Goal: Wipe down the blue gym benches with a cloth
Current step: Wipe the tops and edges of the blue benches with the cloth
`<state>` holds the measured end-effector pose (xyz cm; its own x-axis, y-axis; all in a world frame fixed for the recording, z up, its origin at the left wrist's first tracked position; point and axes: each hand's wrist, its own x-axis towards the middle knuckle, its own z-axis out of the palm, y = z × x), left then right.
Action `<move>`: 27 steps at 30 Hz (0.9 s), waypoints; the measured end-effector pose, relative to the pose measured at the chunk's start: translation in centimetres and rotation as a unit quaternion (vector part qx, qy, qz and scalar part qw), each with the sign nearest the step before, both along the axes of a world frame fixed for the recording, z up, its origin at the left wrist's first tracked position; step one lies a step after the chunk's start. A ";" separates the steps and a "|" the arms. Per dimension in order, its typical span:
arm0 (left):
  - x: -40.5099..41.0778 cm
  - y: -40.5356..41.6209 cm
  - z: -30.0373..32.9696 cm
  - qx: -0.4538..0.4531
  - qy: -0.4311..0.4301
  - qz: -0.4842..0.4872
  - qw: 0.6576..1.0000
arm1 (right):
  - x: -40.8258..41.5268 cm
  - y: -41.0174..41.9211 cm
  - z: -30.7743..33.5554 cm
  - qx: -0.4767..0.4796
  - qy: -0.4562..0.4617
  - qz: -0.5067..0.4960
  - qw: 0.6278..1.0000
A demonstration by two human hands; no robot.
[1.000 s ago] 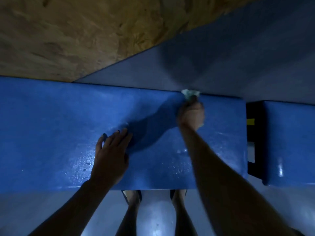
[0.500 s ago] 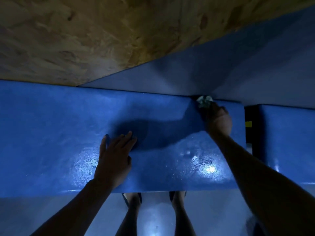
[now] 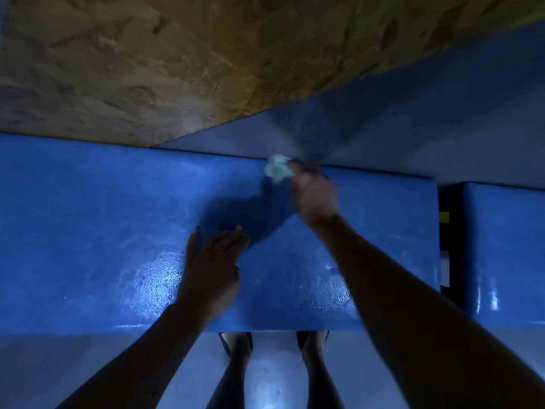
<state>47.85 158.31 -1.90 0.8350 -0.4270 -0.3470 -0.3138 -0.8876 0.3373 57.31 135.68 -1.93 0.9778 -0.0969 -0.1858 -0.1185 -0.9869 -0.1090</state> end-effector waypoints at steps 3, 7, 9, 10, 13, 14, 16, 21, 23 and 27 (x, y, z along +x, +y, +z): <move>-0.2 -0.2 -0.1 -0.001 0.008 0.008 1.000 | -1.1 -4.3 0.2 -0.004 -0.010 -0.092 0.996; -0.6 -0.3 -0.2 -0.008 -0.001 0.013 1.000 | -0.6 3.7 -0.6 0.029 -0.033 -0.142 0.989; -0.5 -0.3 -0.1 -0.002 -0.001 0.003 1.000 | -0.9 7.8 -1.1 0.035 -0.044 -0.048 0.997; -0.5 -0.2 -0.1 0.003 -0.001 0.001 1.000 | -1.2 8.6 -0.8 0.039 -0.034 0.003 0.999; -0.4 -0.2 -0.1 -0.006 -0.003 0.003 1.000 | -1.9 4.8 -0.4 0.056 -0.030 0.105 0.992; -0.3 -0.2 -0.1 -0.007 -0.003 0.002 1.000 | -2.4 2.1 -0.4 0.048 -0.039 0.113 0.992; -0.3 -0.1 -0.1 -0.005 -0.004 -0.002 1.000 | -3.8 -4.6 -0.4 0.039 -0.042 0.064 0.996; -0.4 0.1 -0.4 -0.007 -0.016 -0.012 1.000 | -7.5 -12.6 0.5 0.036 -0.066 -0.191 0.979; -0.4 0.0 -0.4 -0.011 -0.019 -0.018 1.000 | -7.1 -8.7 -0.5 0.058 -0.069 -0.288 0.953; -0.2 -0.2 0.0 -0.004 -0.026 -0.035 0.999 | -6.8 4.3 -1.9 0.117 -0.075 -0.203 0.969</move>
